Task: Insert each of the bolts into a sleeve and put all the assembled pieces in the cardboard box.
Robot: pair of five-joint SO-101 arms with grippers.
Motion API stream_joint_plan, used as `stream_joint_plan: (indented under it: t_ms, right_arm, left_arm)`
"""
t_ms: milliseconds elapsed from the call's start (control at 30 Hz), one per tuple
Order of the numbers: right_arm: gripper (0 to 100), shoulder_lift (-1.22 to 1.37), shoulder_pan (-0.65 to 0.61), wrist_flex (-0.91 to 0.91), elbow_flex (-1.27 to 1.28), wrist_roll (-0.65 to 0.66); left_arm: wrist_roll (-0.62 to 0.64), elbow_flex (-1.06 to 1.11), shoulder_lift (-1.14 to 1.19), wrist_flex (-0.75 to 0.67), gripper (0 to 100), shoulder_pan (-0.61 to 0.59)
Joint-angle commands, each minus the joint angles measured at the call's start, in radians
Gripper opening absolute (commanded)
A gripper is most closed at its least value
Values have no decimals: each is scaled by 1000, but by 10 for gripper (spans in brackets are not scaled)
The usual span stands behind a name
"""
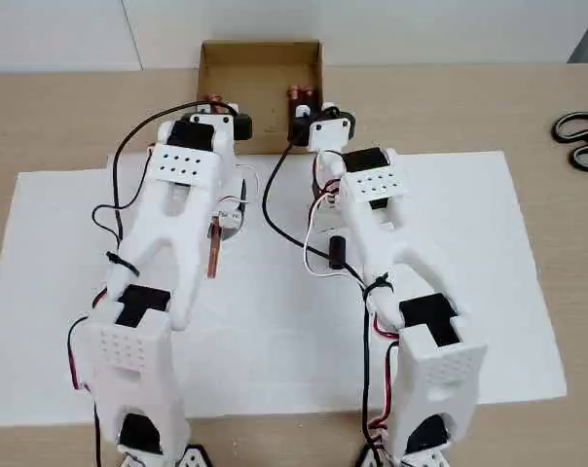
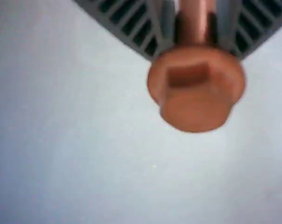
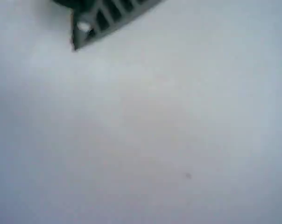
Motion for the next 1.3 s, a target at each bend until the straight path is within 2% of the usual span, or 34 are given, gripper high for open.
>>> stream_joint_plan:
  t_ms: [0, 367, 800, 1267]
  right_arm:
    - [228, -70, -13, 105, -80, -21]
    - [217, -143, -45, 196, -87, -239]
    - [195, -2, -44, 185, -80, -296]
    - [195, 35, -47, 196, -64, -316]
  left_arm:
    - [-6, -45, -9, 6, 6, 5]
    - [-6, -44, -9, 6, 6, 5]
    - [-6, -44, -9, 6, 6, 5]
    - [-6, -44, -9, 6, 6, 5]
